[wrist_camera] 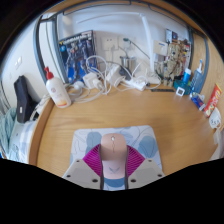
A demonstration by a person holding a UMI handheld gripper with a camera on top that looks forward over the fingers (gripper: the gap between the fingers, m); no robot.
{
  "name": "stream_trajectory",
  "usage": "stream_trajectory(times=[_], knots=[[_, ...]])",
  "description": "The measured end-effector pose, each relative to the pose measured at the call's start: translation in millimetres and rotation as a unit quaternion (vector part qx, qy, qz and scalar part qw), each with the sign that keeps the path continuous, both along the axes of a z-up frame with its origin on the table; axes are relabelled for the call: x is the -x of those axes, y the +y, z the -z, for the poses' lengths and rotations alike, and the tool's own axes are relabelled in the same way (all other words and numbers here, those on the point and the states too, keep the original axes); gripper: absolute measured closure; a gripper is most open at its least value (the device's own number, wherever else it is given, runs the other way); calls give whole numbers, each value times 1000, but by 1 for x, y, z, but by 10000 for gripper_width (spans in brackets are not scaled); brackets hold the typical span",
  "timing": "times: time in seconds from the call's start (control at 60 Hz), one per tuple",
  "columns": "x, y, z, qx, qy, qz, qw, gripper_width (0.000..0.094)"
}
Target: Arrange mouse
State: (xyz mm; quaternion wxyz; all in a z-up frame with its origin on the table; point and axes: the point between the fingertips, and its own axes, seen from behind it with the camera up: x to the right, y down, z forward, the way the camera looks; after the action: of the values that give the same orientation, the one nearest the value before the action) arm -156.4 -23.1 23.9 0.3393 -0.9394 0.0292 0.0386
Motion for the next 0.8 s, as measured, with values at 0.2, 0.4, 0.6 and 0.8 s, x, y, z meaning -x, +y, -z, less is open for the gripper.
stream_trajectory(times=[0.2, 0.4, 0.6, 0.8], knots=[[5, -16, 33, 15, -22, -12, 1000, 623], [5, -17, 35, 26, -12, 8, 1000, 512], [3, -11, 6, 23, -10, 16, 1000, 139], [10, -6, -88, -30, -15, 1, 999, 90]])
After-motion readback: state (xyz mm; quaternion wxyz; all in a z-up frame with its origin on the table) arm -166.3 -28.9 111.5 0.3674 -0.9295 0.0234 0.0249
